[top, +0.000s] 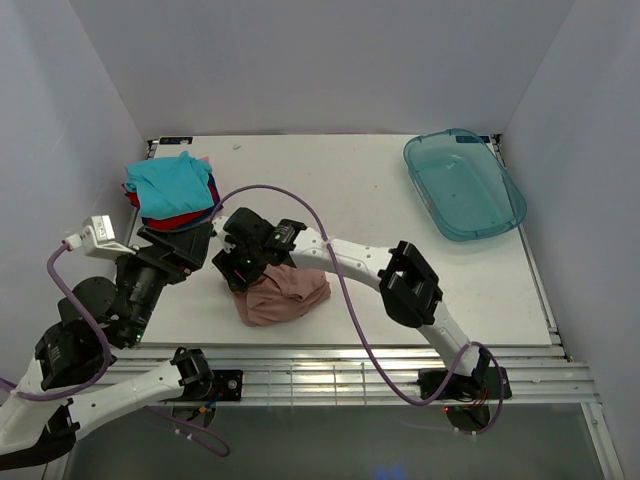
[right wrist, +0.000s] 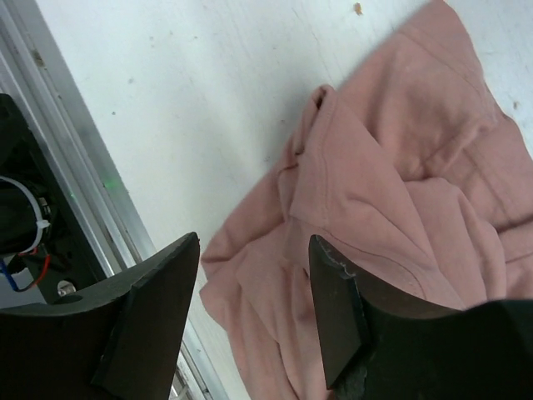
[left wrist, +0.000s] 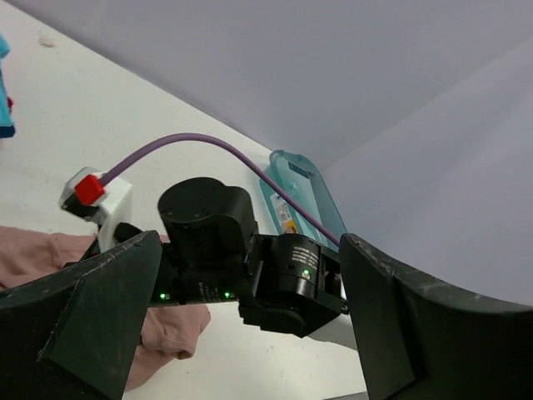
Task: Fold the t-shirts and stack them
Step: Flatten the tshirt out
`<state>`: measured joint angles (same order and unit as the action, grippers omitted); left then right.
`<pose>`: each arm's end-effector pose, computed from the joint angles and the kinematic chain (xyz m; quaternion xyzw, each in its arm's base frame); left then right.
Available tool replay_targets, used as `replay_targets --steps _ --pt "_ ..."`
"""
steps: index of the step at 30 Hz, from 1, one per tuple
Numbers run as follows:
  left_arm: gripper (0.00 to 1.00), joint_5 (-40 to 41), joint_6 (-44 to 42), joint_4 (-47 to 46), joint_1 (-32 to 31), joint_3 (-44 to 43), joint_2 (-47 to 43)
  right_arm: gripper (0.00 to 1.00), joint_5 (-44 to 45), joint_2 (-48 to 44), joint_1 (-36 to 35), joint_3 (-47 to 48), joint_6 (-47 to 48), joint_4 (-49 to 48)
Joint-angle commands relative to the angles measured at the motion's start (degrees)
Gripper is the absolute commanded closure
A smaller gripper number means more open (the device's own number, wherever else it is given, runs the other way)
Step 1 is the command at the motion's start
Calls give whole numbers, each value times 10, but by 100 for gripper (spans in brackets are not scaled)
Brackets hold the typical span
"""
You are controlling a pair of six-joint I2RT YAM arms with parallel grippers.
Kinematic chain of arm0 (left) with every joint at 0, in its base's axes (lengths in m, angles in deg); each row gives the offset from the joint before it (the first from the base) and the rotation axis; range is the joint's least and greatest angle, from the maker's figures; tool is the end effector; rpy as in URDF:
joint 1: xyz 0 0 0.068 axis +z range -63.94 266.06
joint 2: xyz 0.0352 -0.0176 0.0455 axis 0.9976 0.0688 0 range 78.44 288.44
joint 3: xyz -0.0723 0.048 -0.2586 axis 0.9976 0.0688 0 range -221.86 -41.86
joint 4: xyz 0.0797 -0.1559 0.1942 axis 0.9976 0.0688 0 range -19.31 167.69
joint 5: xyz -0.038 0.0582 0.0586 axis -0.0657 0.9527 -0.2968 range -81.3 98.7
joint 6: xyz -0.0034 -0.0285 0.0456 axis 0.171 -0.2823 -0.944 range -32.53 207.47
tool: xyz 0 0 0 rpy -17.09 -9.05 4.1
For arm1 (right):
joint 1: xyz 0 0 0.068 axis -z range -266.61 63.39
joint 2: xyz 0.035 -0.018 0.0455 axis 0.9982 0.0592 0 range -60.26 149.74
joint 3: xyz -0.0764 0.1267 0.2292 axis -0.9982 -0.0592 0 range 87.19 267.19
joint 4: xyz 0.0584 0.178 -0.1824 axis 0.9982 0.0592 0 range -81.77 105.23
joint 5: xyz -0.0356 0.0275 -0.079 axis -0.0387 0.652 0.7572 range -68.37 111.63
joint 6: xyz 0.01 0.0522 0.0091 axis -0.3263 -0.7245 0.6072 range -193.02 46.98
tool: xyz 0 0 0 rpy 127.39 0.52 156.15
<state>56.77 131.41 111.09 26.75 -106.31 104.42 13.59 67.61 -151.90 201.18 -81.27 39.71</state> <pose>0.0405 -0.0165 0.4253 -0.1928 0.6886 -0.3158 0.6237 0.2091 0.4663 0.2437 -0.4640 0.7981 0.2787 0.2647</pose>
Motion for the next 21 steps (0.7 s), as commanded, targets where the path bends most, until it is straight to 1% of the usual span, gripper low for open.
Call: replay_targets --steps 1,5,12,21 --pt "2 -67 -81 -75 2 7 7 39 -27 18 -4 39 13 -7" --pt "2 -70 -72 -57 2 -5 17 39 -34 43 -7 39 12 7" --pt "2 -80 -69 -45 2 -14 23 41 -13 46 -10 0 18 -10" --pt "2 -90 -57 -38 2 -4 -2 42 26 62 -9 57 35 11"
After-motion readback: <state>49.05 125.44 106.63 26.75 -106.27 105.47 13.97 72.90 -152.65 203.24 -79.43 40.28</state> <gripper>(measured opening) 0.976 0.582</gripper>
